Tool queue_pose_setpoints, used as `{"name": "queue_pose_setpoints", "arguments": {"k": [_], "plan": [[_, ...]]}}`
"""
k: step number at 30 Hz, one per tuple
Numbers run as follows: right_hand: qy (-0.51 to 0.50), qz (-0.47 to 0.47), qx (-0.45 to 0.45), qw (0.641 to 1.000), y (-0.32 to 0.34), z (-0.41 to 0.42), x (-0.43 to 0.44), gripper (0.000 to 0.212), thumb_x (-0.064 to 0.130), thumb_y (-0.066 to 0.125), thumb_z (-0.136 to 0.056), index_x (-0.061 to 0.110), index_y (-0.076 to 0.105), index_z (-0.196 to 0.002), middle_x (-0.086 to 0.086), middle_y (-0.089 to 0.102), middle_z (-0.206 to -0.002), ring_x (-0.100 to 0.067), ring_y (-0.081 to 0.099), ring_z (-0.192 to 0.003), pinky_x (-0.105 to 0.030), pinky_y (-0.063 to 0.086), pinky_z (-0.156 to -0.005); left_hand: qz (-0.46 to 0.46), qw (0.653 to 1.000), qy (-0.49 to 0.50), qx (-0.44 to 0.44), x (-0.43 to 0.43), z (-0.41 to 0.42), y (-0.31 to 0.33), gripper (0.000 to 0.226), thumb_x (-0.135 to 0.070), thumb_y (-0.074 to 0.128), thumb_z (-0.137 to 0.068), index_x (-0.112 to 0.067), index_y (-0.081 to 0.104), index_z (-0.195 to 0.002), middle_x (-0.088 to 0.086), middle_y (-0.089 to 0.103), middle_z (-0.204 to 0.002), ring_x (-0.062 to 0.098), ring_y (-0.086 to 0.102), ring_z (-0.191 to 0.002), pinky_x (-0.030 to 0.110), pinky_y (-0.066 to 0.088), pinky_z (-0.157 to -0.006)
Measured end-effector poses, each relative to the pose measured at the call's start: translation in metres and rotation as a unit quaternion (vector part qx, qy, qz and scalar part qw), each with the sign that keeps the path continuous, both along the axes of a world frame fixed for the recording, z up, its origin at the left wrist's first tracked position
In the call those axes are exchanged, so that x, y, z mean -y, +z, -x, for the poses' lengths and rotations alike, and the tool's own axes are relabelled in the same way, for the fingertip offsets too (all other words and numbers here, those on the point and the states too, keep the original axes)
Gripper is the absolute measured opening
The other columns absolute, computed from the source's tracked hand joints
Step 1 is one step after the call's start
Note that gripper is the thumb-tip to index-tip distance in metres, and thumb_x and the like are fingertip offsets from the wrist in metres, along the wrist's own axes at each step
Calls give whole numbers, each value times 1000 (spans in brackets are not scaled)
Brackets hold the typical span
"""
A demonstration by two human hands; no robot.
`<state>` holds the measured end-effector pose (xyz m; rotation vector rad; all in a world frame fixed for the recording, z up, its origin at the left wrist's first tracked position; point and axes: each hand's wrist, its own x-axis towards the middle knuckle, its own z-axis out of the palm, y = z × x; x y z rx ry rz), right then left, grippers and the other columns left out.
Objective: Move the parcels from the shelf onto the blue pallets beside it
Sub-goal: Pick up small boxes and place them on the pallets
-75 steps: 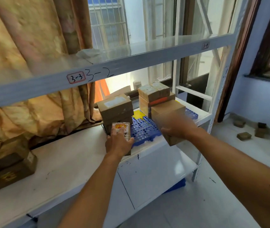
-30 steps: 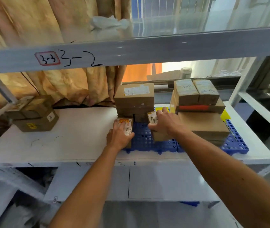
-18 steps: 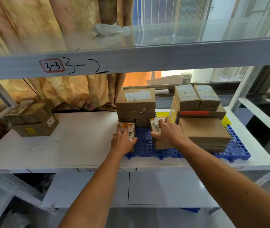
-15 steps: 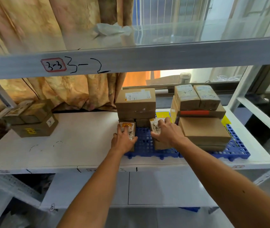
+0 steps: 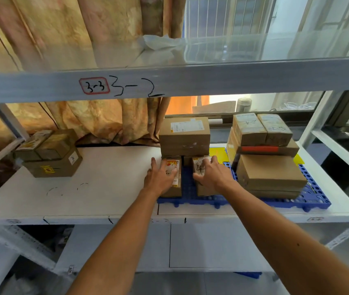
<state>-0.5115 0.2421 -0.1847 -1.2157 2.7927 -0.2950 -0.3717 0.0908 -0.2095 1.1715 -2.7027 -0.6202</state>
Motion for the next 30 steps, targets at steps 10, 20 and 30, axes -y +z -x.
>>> {"name": "queue_pose_setpoints", "arguments": {"k": [10, 20, 30], "plan": [[-40, -10, 82, 996, -26, -15, 29, 71, 59, 50, -94, 17, 34, -148, -19, 15, -160, -43, 44, -132, -51, 45, -102, 32, 999, 20, 28, 37, -35, 11, 64, -53, 36, -104, -21, 24, -158, 14, 15, -166, 37, 28, -146, 47, 34, -112], [-45, 1, 90, 995, -27, -20, 36, 62, 52, 45, -98, 15, 37, -147, -21, 15, -160, -39, 43, -134, -51, 42, -107, 15, 999, 15, 45, 45, -52, 13, 63, -53, 35, -104, -21, 25, -158, 15, 17, -165, 37, 27, -147, 47, 32, -113], [-49, 8, 84, 995, -12, -33, 26, 54, 37, 44, -98, 12, 36, -145, -19, 21, -155, -36, 45, -129, -47, 42, -99, 11, 998, -23, 57, 36, -60, 21, 63, -52, 35, -104, -23, 23, -159, 13, 13, -167, 36, 26, -148, 46, 31, -114]]}}
